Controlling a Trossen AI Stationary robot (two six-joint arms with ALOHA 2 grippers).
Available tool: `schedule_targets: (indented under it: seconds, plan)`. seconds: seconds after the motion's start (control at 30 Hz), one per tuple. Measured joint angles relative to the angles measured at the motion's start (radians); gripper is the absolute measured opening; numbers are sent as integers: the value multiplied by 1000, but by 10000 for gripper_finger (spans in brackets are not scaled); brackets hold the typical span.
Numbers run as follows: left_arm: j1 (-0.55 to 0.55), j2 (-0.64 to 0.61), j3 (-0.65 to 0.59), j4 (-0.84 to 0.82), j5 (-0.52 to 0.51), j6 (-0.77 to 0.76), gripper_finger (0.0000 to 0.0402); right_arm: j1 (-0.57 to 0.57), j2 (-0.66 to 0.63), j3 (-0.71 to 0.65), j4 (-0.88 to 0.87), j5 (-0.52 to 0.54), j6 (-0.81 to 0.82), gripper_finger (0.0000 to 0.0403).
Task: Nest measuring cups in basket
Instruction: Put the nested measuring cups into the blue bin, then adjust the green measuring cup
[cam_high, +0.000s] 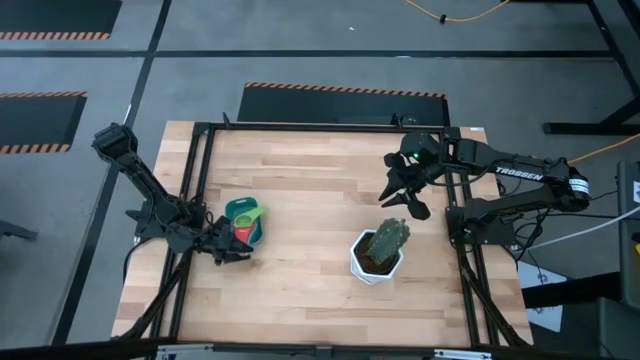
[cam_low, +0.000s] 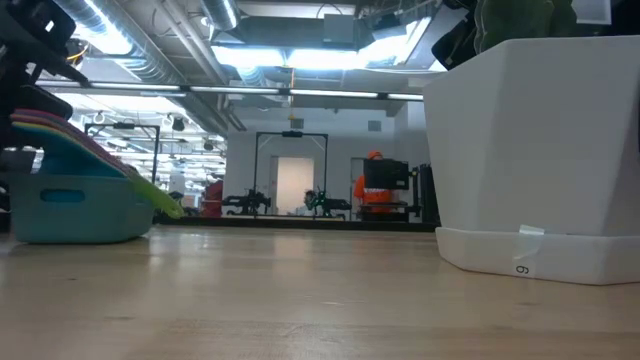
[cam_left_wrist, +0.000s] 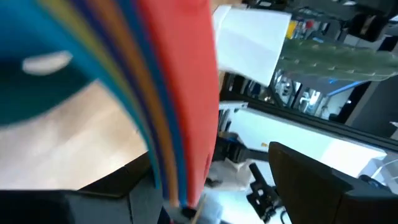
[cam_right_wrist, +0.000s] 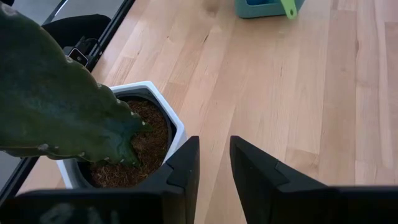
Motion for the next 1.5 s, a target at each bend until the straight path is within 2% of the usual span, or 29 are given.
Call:
schedule_targets:
  seconds: [0.33, 0.6, 0.8, 1.07, 1.2, 1.3, 1.4, 1.5]
  plan:
    - [0, 0, 0, 0, 109, -58, 261, 0, 0, 0, 0, 0, 0, 94]
    - [0, 0, 0, 0, 263, -78, 261, 0, 0, 0, 0, 0, 0, 94]
    - [0, 0, 0, 42, 303, 17, 261, 0, 0, 0, 0, 0, 0, 94]
    - [0, 0, 0, 103, 315, 22, 261, 0, 0, 0, 0, 0, 0, 94]
    - [0, 0, 12, 102, 243, 3, 261, 0, 0, 0, 0, 0, 0, 94]
    - [0, 0, 43, 102, 135, 4, 261, 0, 0, 0, 0, 0, 0, 94]
    - [0, 0, 76, 101, -48, 18, 261, 0, 0, 0, 0, 0, 0, 94]
    - [6, 0, 99, 99, -278, 166, 261, 0, 0, 0, 0, 0, 0, 94]
